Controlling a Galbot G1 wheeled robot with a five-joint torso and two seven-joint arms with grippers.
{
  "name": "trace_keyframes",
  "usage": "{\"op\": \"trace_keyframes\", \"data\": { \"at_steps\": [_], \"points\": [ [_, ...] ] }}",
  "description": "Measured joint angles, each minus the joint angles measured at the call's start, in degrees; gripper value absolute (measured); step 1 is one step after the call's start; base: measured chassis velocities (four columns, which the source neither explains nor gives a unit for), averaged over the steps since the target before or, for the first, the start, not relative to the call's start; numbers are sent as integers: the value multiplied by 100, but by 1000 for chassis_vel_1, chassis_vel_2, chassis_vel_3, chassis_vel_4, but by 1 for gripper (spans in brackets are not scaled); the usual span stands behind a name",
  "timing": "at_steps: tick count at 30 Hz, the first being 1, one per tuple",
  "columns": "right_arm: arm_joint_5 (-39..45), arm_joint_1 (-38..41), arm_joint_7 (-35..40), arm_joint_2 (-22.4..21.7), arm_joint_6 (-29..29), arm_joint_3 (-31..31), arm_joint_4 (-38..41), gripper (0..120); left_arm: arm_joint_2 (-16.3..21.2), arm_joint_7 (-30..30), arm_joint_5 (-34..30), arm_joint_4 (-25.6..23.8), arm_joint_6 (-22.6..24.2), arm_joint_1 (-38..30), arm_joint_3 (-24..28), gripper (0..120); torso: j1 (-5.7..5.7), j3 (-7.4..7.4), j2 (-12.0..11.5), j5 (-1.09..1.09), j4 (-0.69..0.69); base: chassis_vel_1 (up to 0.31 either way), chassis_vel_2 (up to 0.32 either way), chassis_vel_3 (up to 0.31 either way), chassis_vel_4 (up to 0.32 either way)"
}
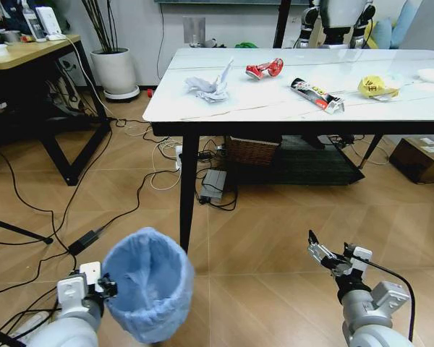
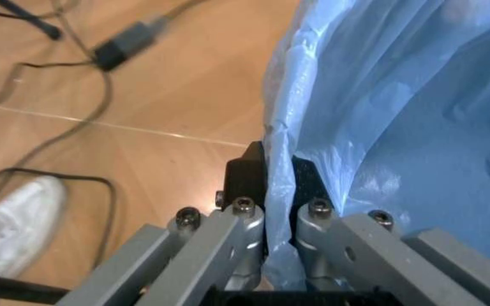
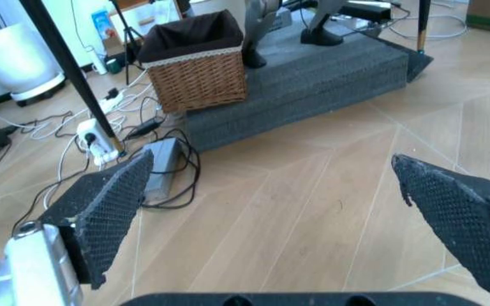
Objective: Pick up the trash bin and place the trash from the table into it.
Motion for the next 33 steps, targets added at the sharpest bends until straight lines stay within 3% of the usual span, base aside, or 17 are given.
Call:
{"op": "trace_keyframes", "data": {
  "at_steps": [14,33],
  "points": [
    [-86,-52,1,72,2,93,76,100,181,-406,-711,67,-7,-718,1373,0,0,0,0,0,0,0,0,0,0],
    [-206,-54,3,146,15,85,76,100,248,-569,-875,-563,-9,-332,1238,0,0,0,0,0,0,0,0,0,0]
  ]
}}
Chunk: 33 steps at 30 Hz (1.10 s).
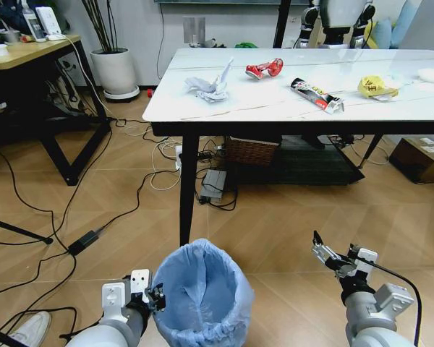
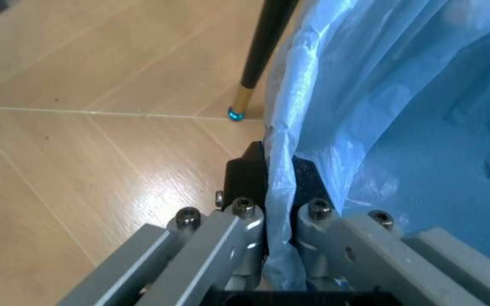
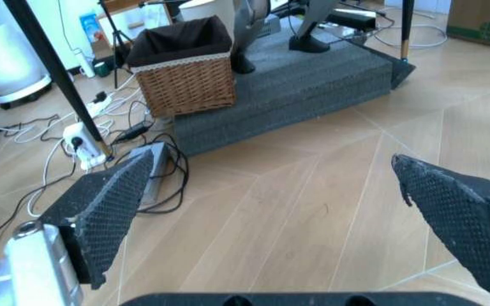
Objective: Pick up the trash bin and place the trash from the table into it.
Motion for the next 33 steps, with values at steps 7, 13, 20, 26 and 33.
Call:
{"op": "trace_keyframes", "data": {
  "at_steps": [7,13,20,26,33],
  "points": [
    [-18,0,0,13,7,-2,-3,100,3,32,137,33,0,-38,-91,0,13,19,36,0,0,0,0,0,0],
    [-25,8,-2,17,10,-12,-9,100,-10,46,161,55,-1,-18,-140,0,37,131,172,0,0,0,0,0,0],
    [-53,13,-11,45,18,-31,-15,100,-11,61,161,59,0,-9,-201,0,75,270,346,0,0,0,0,0,0],
    [-55,11,-19,46,23,-33,-11,100,-22,69,161,59,0,-6,-217,0,106,373,481,0,0,0,0,0,0],
    [-57,-6,-23,45,26,-42,23,100,-51,73,166,52,-1,23,-249,0,162,504,667,0,0,0,0,0,0]
  ]
}}
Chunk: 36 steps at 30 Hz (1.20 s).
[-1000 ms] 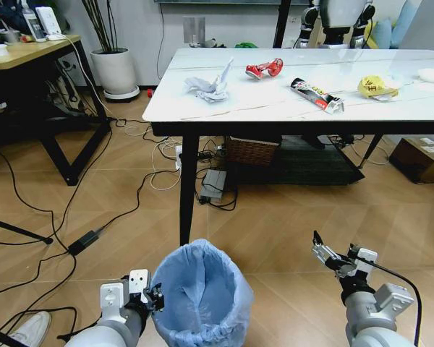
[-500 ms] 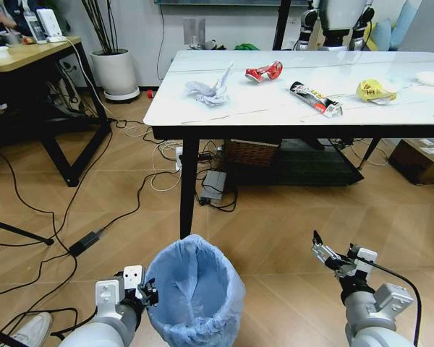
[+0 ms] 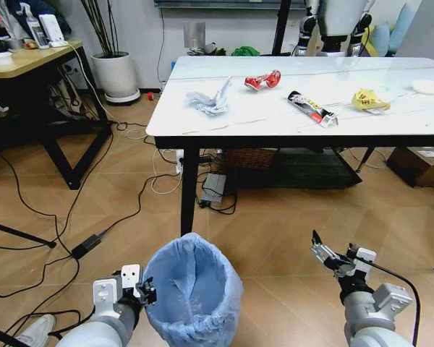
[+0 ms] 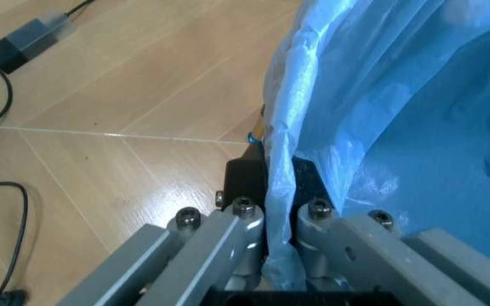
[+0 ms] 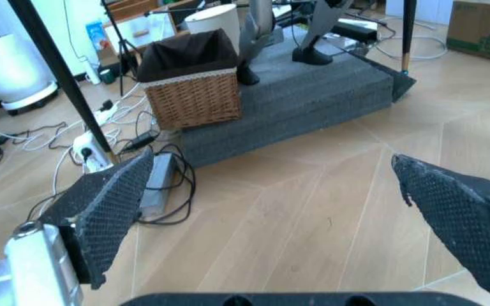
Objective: Pick up the trash bin and place the trash from the table into it.
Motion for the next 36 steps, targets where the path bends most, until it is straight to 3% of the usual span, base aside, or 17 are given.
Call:
{"op": "trace_keyframes", "data": {
  "at_steps": [13,22,26,36],
  "points": [
    [-54,-18,-28,16,17,-28,46,100,-19,0,-3,-41,0,65,-114,0,77,174,251,0,0,0,0,0,0],
    [-513,-81,-619,-10,375,40,54,100,-28,2,-30,-54,0,75,-141,0,108,284,391,0,0,0,0,0,0],
    [-786,-129,-924,-3,582,-5,112,100,1,5,-67,-54,0,69,-199,0,152,389,540,0,0,0,0,0,0],
    [-763,-206,-798,-111,575,-7,322,100,-17,19,-114,-53,0,42,-257,0,265,578,843,0,0,0,0,0,0]
  ]
}}
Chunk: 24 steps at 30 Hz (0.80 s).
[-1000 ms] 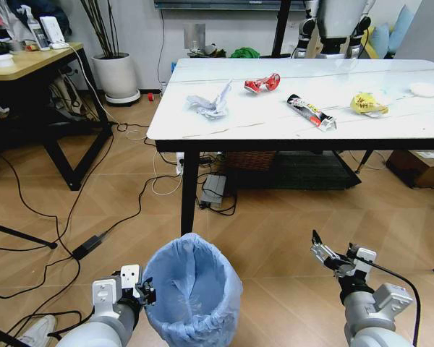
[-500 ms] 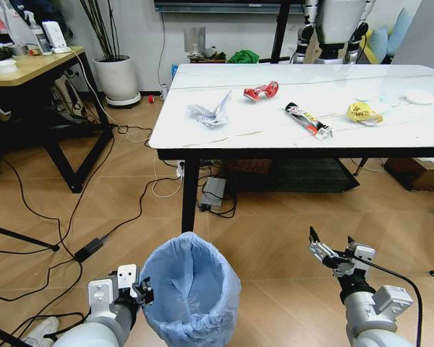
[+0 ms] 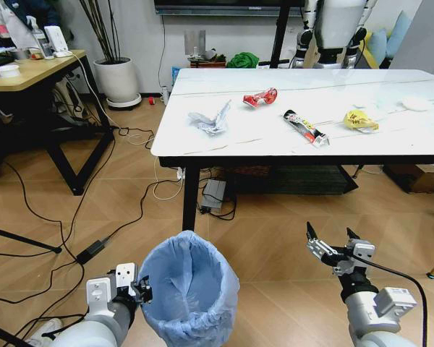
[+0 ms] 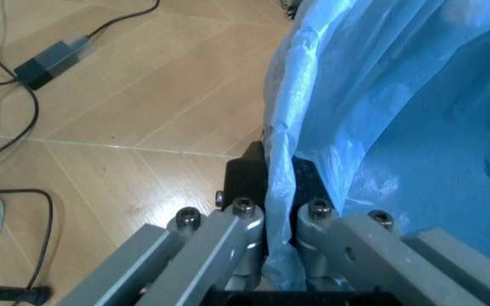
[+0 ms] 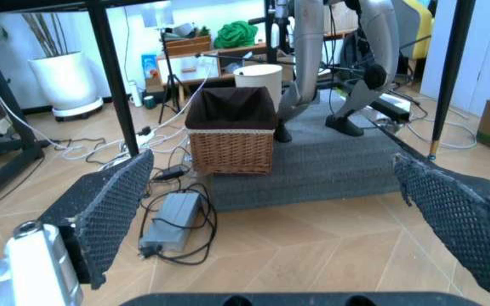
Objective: Pick up the trash bin and place the trash from the table into it.
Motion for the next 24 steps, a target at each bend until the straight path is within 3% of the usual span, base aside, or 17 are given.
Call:
{"op": "trace_keyframes", "data": {
  "at_steps": [24],
  "points": [
    [258,55,101,-72,-89,-67,43,100,-109,-13,-90,-43,0,73,-213,0,202,353,555,0,0,0,0,0,0]
  ]
}}
